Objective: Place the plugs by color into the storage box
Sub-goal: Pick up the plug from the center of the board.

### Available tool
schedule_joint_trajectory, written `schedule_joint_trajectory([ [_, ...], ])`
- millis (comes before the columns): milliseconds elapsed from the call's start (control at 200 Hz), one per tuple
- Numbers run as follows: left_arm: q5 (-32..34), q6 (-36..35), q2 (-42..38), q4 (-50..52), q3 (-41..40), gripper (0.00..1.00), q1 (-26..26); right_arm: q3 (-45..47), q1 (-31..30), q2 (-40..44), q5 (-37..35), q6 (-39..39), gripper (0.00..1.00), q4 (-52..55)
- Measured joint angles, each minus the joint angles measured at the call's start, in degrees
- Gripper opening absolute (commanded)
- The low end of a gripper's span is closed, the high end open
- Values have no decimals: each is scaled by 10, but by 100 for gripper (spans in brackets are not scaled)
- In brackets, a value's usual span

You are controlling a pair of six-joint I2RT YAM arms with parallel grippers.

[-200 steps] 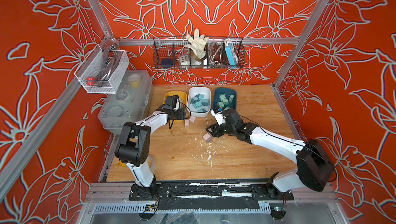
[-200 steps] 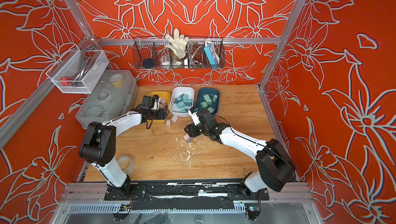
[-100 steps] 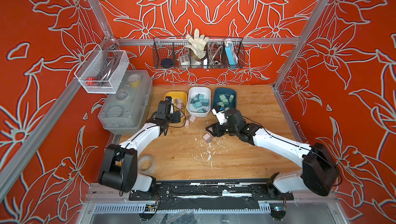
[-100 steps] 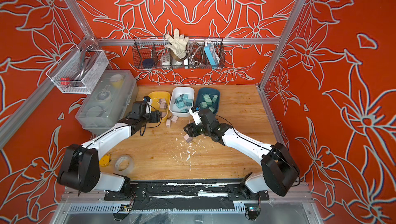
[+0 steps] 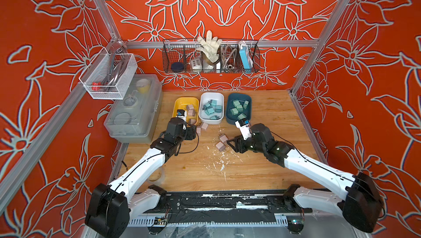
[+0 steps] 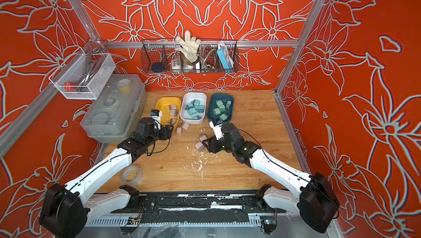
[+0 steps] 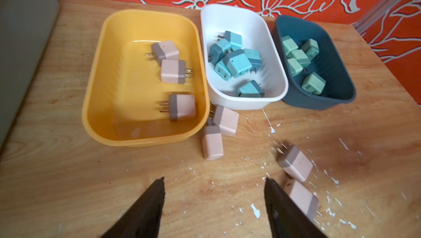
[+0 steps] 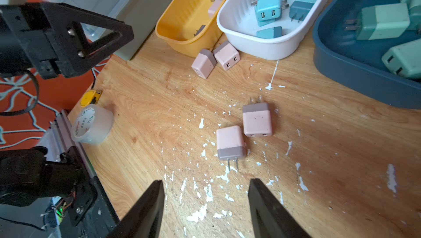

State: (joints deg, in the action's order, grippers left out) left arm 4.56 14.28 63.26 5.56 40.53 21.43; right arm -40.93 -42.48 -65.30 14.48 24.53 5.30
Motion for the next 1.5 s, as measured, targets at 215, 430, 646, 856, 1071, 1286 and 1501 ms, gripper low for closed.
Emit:
schedule_joint_trajectory([
  [215,18,29,12,6,-16,69,85,12,0,3,-54,-52,65,7],
  [430,19,41,49,25,-20,69,116,-14,0,-20,-80,-78,65,28],
  [646,7,45,66,65,-4,69,118,-55,0,-37,-80,-77,65,45],
  [856,-21,48,58,108,13,69,136,-70,0,-37,-68,-60,65,70],
  [1071,-35,57,3,123,-6,69,147,-70,0,-37,-59,-36,65,89],
  [1286,-43,69,12,109,-26,65,158,-57,0,-29,-56,-32,65,96],
  [1501,-44,76,71,81,-26,66,165,-36,0,-3,-71,-49,66,99],
])
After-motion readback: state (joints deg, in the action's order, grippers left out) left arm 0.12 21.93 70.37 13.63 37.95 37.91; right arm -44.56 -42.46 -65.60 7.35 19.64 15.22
